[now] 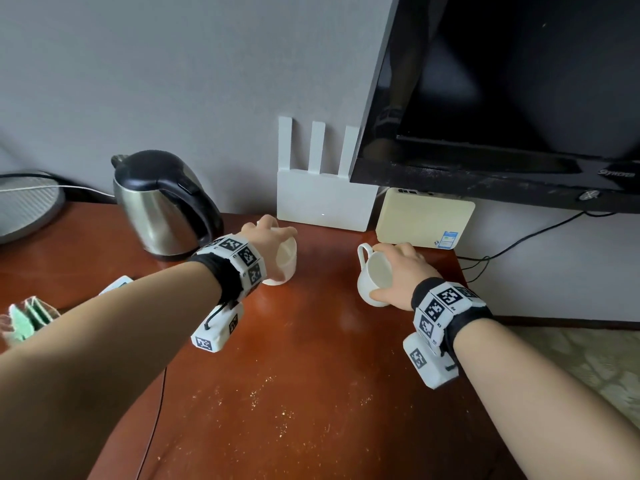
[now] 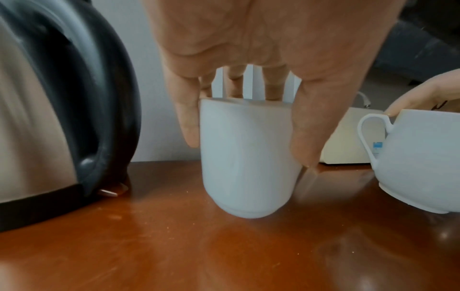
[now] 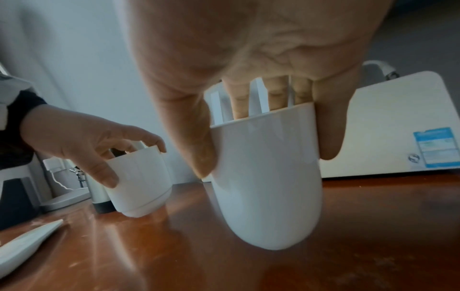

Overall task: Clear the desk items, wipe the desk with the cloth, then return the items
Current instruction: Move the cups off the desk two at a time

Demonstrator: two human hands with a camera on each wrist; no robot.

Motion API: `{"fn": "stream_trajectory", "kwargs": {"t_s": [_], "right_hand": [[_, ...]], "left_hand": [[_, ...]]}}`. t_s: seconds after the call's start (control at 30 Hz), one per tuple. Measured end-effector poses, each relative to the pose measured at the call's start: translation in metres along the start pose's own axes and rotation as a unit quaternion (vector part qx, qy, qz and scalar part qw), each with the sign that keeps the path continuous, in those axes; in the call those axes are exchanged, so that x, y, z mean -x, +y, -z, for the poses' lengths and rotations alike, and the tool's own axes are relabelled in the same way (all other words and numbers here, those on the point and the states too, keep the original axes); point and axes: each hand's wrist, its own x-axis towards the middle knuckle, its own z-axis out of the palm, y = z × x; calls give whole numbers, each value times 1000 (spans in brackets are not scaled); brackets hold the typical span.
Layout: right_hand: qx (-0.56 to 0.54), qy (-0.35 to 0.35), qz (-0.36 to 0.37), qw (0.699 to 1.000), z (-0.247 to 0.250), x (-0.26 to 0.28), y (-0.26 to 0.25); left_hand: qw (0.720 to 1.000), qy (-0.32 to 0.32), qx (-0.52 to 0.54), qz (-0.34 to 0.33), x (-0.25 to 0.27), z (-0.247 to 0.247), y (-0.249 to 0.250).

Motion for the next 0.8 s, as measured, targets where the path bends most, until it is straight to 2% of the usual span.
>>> {"fn": "stream_trajectory", "kwargs": {"t_s": [0.33, 0.63, 0.8], "right_hand": [[6, 50, 35, 998, 8, 70, -86], [8, 100, 60, 993, -14, 155, -204], [9, 108, 90, 990, -31, 186, -267]], "left_hand": [[997, 49, -13, -56, 77, 23, -51], [990, 94, -18, -106, 175, 31, -145], [990, 109, -21, -90, 230, 31, -200]]}}
